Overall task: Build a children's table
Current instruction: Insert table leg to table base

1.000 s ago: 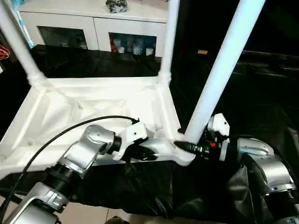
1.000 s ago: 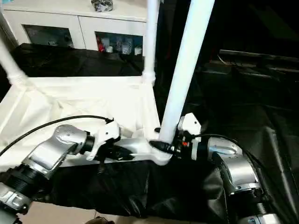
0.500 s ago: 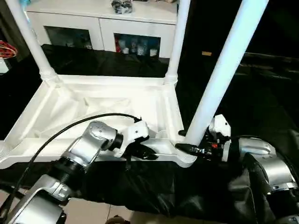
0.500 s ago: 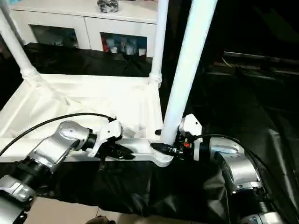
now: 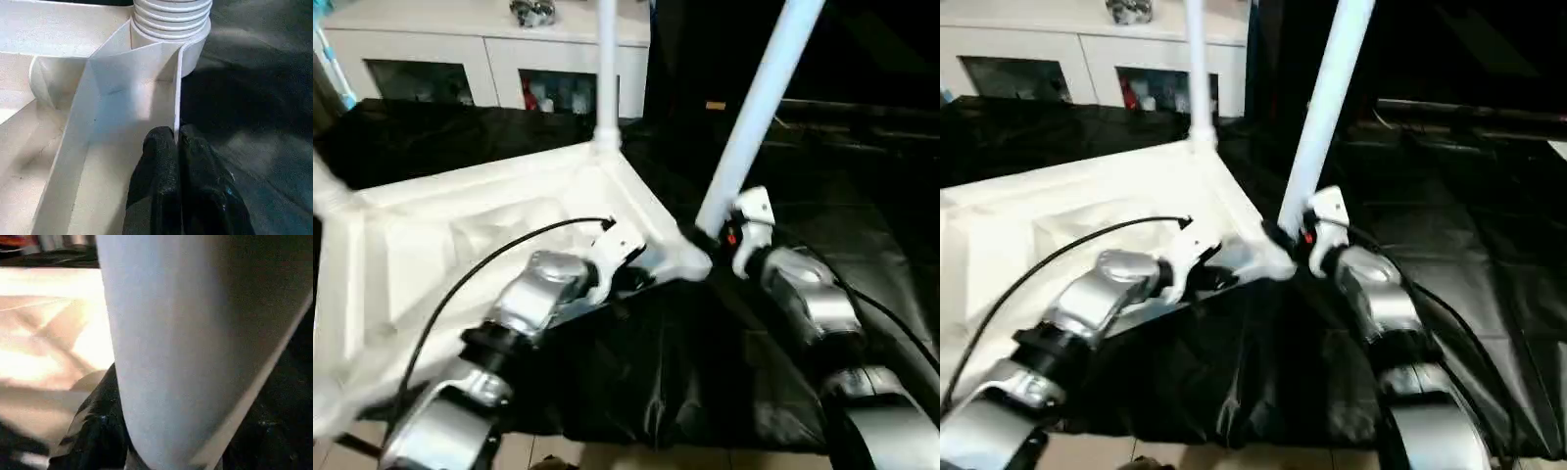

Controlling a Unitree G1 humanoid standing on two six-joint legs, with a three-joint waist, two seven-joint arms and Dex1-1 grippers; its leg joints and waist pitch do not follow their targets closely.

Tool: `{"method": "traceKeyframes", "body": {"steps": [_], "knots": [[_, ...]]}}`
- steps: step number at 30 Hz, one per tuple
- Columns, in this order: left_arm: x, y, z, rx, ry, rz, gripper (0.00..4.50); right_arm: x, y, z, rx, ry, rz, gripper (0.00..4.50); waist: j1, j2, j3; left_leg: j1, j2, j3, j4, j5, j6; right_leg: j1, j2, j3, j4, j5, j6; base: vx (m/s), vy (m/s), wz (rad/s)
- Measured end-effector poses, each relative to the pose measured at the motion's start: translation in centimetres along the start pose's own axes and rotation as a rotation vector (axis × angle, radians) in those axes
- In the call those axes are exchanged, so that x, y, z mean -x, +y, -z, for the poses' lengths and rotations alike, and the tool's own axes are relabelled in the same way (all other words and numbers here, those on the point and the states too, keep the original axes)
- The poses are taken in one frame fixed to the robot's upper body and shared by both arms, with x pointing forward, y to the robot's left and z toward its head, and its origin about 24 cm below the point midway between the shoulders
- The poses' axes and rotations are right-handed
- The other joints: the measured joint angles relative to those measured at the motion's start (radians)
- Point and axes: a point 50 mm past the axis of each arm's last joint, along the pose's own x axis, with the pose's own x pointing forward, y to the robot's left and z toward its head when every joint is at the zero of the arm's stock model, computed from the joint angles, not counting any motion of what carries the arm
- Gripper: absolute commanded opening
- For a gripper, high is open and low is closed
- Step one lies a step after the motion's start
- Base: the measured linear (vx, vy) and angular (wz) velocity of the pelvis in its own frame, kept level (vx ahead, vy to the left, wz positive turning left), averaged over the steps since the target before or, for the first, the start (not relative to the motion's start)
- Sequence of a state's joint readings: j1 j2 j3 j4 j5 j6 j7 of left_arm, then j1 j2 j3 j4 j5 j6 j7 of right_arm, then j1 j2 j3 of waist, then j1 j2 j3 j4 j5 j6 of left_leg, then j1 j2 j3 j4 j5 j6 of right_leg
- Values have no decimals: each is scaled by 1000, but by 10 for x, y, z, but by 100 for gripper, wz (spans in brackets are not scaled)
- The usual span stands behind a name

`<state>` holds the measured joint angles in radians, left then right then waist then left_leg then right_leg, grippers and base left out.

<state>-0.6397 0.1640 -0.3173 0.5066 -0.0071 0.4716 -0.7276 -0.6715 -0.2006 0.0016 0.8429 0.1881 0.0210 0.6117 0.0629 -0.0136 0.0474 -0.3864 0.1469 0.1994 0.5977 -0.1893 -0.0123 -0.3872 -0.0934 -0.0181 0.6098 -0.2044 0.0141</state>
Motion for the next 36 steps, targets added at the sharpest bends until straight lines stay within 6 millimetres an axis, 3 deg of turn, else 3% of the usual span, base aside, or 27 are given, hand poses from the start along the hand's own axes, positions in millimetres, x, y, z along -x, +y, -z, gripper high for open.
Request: {"method": "traceKeyframes", "body": {"steps": [16, 17, 25, 31, 36], "knots": [[-1, 1, -1, -10, 10, -35, 0, -6, 2, 3, 34, -23, 10, 190, -5, -1, -1, 1, 1, 0, 0, 0, 1, 0, 1, -1, -1, -2, -1, 0, 0, 0], [0, 1, -1, -14, 12, -37, 0, -6, 2, 3, 35, -24, 9, 225, -5, -1, -1, 1, 1, 0, 0, 0, 1, 0, 1, -1, -1, -2, -1, 0, 0, 0], [3, 4, 0, -41, 10, -27, 0, -6, 5, 5, 17, -31, -32, 307, -10, -1, -1, 1, 2, 0, -1, 0, 1, -1, 1, -1, -1, -2, -1, 0, 0, 0], [11, 6, 2, -87, 2, 25, 0, 0, 8, 5, 6, -67, -115, 351, -8, -1, 0, -3, 2, 1, -4, 0, 1, -7, 2, -1, -1, -2, -1, 0, 0, 0], [20, 8, 4, -138, 7, 86, 0, 11, 7, 8, 29, -41, -217, 357, 1, -1, 0, -9, 3, 2, -4, 3, 6, -12, 2, -1, -1, -2, -1, 0, 0, 0]]}}
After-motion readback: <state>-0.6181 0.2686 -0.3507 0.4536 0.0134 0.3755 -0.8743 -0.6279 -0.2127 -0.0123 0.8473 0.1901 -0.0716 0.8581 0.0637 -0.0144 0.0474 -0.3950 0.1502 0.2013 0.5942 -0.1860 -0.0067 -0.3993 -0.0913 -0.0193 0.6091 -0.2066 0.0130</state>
